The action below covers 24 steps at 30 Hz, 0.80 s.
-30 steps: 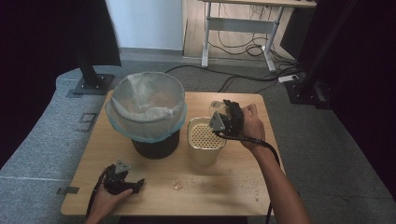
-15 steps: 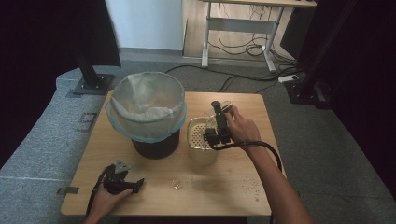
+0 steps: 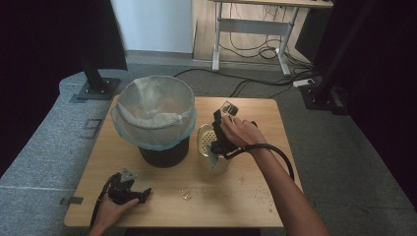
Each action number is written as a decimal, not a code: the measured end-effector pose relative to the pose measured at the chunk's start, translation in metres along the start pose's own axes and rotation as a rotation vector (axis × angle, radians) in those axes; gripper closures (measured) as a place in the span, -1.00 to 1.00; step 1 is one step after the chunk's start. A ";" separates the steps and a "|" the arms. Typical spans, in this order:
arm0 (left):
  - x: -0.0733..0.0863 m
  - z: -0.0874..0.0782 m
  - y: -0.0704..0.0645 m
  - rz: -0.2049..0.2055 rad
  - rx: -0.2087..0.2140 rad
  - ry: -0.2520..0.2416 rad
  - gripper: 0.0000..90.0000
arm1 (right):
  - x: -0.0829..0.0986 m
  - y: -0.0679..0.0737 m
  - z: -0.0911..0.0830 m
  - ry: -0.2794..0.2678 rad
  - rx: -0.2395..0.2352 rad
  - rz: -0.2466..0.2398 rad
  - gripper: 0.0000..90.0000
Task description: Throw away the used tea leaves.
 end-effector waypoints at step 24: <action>0.000 -0.001 0.000 0.001 0.004 0.007 -0.89 | 0.008 -0.019 0.000 0.084 -0.068 0.330 -0.09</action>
Point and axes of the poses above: each handheld gripper's, and its own axes: z roughly forward along the jaws, x roughly out of its underside, y roughly to its left, the point moved 2 cm from there along z, roughly forward along the jaws, and after that the axes turned 15 degrees about x, right-handed, at the moved point
